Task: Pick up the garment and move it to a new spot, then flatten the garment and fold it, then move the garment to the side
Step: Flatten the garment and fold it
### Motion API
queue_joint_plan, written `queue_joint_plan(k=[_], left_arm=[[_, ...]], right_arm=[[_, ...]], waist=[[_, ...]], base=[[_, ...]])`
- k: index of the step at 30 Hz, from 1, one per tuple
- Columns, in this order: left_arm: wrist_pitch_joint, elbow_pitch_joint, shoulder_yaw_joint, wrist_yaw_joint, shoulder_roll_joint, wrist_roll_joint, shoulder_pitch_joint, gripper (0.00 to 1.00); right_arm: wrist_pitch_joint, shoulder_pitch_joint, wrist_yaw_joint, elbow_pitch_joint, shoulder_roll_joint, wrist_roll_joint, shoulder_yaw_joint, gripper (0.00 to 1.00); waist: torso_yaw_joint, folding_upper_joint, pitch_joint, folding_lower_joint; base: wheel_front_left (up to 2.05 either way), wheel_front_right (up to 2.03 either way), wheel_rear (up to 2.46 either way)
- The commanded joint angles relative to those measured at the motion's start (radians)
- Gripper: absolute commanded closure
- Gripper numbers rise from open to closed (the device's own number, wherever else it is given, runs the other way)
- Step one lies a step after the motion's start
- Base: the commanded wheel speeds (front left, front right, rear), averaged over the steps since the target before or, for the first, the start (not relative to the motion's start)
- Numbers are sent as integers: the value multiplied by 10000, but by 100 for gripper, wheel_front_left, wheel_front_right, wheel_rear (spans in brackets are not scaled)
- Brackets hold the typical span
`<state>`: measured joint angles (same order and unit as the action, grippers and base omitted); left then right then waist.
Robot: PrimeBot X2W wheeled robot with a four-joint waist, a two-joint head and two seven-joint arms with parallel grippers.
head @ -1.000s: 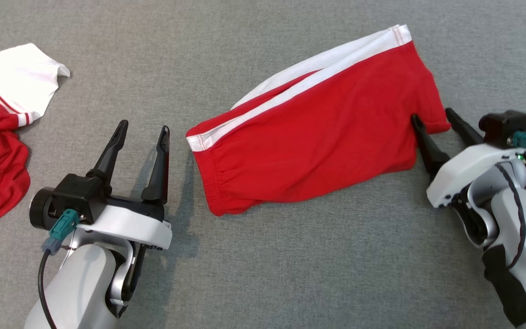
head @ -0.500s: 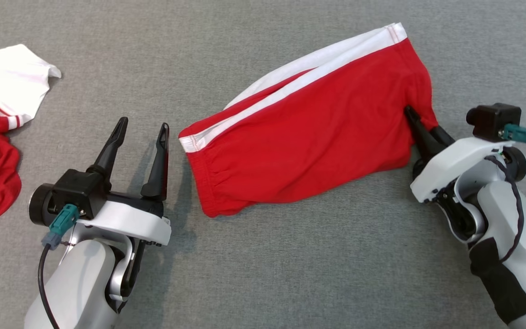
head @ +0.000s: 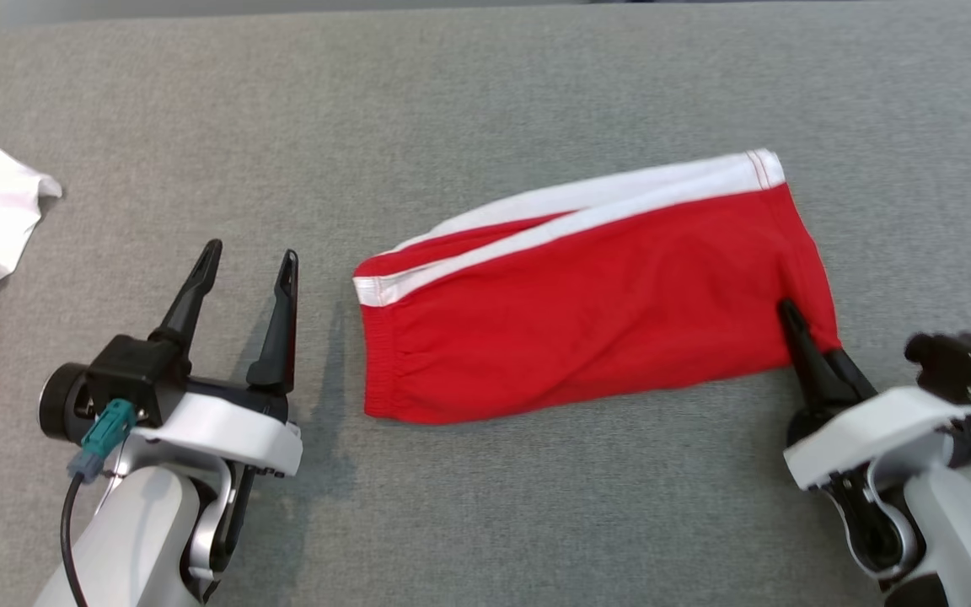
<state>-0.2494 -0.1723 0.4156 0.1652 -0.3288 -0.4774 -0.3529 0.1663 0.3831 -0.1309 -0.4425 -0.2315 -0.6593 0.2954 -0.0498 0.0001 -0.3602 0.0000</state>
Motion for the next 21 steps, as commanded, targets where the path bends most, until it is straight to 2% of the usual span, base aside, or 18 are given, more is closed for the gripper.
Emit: queue_joint_plan(k=[1, 8, 21], left_arm=[[65, 112, -57, 106, -102, -54, 214, 0], [252, 485, -107, 278, -288, -170, 643, 0], [470, 916, -64, 489, -380, -253, 929, 0]], right_arm=[[21, -497, 3, 250, 66, 107, -405, 100], [-220, -1723, 1, 949, 592, 500, -1423, 100], [-572, -1788, 1, 1255, 839, 920, -1992, 100]], waist=[[269, -1, 230, 0], [653, -1, 490, 0], [726, -1, 634, 0]], base=[[0, 0, 0], [0, 0, 0], [0, 0, 0]])
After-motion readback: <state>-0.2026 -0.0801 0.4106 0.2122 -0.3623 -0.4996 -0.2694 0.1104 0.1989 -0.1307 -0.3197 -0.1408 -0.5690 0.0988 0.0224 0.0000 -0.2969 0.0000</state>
